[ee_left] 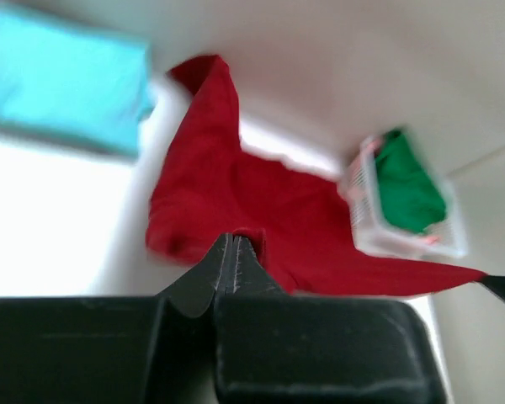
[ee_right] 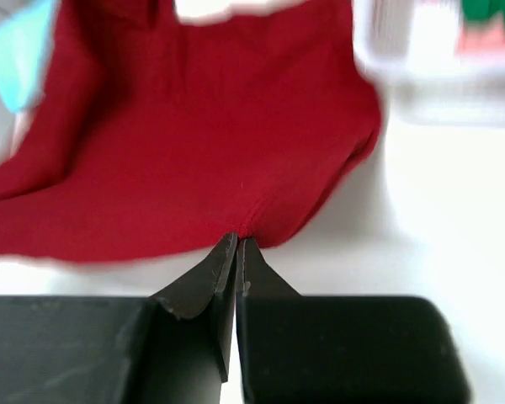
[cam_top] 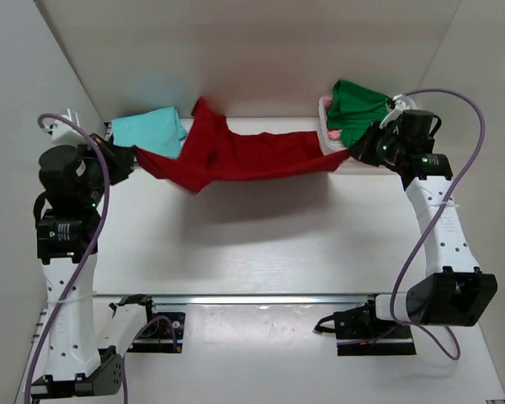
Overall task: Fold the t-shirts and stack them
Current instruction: Flatten out the tshirt
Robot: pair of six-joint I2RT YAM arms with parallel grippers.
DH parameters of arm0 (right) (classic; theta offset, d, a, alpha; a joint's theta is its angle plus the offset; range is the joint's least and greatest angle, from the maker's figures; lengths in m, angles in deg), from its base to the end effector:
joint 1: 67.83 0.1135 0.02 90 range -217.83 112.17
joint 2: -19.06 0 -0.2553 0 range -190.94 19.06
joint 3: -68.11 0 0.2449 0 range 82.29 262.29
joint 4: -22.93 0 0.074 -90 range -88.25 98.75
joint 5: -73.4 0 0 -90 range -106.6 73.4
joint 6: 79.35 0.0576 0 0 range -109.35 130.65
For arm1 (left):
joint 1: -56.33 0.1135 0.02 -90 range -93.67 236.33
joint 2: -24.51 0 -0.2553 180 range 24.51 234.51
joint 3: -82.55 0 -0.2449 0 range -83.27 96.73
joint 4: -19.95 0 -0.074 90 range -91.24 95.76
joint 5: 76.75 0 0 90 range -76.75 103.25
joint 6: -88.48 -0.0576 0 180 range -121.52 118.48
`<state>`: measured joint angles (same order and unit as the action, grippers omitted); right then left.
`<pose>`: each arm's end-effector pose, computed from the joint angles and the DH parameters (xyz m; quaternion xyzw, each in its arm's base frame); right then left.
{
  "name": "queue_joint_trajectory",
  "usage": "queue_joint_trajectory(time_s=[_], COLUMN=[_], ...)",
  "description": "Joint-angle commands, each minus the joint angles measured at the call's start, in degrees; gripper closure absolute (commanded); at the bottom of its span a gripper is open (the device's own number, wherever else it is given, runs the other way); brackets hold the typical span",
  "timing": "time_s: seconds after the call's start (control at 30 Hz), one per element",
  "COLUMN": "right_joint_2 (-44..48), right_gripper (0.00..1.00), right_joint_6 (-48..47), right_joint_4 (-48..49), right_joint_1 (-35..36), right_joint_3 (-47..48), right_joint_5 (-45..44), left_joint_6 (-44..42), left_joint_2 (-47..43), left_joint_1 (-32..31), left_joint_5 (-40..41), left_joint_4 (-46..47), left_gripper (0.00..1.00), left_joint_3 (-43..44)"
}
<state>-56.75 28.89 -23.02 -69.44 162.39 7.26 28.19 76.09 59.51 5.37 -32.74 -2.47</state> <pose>0.3026 0.0148 0.3801 0.0385 0.8423 0.2483 0.4768 0.1688 0.0015 0.4606 -0.1725 0.7417 -0.1992 0.6167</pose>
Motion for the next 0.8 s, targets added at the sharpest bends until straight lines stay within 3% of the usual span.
queue_joint_trajectory(time_s=[0.0,0.2,0.3,0.4,0.57,0.77], right_joint_2=[9.3,6.6,3.5,0.8,-2.1,-16.1], right_gripper=[1.0,1.0,1.0,1.0,1.0,1.0], right_joint_6=[-1.0,-3.8,-0.7,0.1,2.1,2.7], right_joint_4=[-0.1,0.7,4.4,6.2,7.4,2.3], right_joint_1=[1.5,1.1,-1.6,-0.8,-0.6,1.3], right_joint_3=[2.2,22.3,30.1,33.7,30.7,35.9], right_joint_5=[-2.4,-5.3,-2.4,-2.2,0.9,5.0], left_joint_6=[-2.3,-7.7,-5.3,-2.8,2.4,8.9], left_joint_2=[-2.1,13.8,18.7,19.3,23.6,36.9], left_joint_1=[-2.5,-3.9,-3.7,-3.4,-0.7,3.8], left_joint_5=[7.8,9.0,8.7,8.1,4.3,-10.1], left_joint_4=[-3.4,-3.5,-0.6,4.4,7.4,10.5], left_gripper=[1.0,1.0,1.0,1.0,1.0,1.0], left_joint_3=[3.1,36.8,44.6,41.6,37.8,35.3])
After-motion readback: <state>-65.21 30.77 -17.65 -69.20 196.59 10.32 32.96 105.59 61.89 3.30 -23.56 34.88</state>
